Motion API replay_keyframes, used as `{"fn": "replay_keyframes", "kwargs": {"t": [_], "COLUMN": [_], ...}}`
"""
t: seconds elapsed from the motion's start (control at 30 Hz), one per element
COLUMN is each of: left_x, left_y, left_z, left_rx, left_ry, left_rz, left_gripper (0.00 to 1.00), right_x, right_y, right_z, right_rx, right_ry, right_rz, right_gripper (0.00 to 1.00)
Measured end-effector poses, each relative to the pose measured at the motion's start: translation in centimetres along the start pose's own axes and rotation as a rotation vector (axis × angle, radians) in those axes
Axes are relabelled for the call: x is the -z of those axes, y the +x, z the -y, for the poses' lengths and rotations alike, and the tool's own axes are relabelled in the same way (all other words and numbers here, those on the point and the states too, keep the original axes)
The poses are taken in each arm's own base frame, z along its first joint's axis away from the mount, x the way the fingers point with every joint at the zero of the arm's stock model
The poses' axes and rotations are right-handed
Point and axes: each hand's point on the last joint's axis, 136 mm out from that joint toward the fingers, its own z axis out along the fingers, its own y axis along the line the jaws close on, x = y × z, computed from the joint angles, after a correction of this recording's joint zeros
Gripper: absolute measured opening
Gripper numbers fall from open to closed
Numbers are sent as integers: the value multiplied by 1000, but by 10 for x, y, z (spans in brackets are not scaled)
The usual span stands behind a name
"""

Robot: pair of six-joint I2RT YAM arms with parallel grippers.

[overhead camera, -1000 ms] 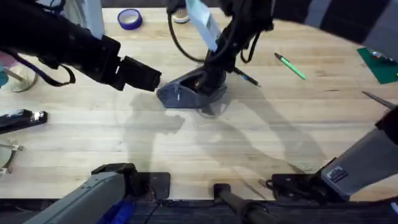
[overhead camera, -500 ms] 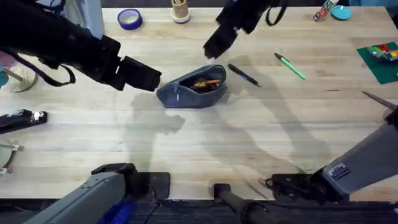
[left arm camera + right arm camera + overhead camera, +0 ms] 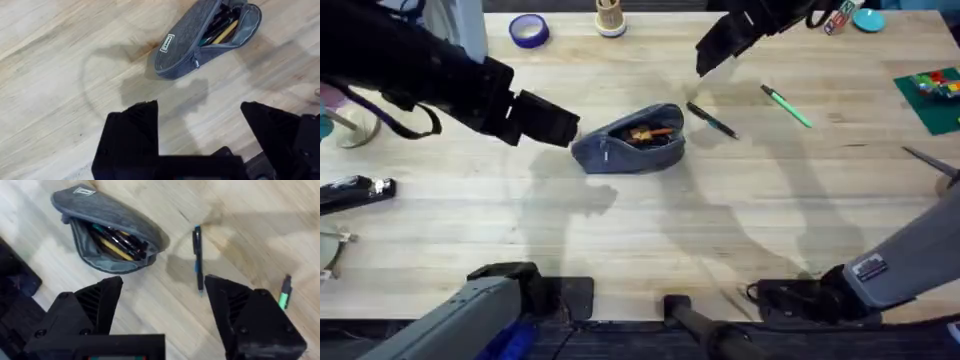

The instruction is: Unzip the bag, pick up the pens from the table one at a time and place them inside, then zip the bag closed.

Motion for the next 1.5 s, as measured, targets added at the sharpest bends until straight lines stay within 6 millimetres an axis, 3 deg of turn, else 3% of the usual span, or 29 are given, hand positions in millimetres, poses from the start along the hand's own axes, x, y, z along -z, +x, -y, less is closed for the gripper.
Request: {"fn": "replay_keyframes", "kwargs": {"t": [0.27,0.43,1.0,1.5], "left_x": [0,0,0,0], "left_y": [0,0,0,0], "left_z": [0,0,0,0], "left_rx": [0,0,0,0], "left_ry": [0,0,0,0], "left_rz": [0,0,0,0], "left_gripper": [995,995,995,995], "right_x": [2,-1,-99,-138], "right_y": [7,-1,40,66], "right_z": [23,40,63,70], "right_rx": [-9,-9,-8,-23], "right_ry": [124,209,268,272], "right_rz": [-41,-16,-89,-84], "right_gripper": [997,996,996,996]}}
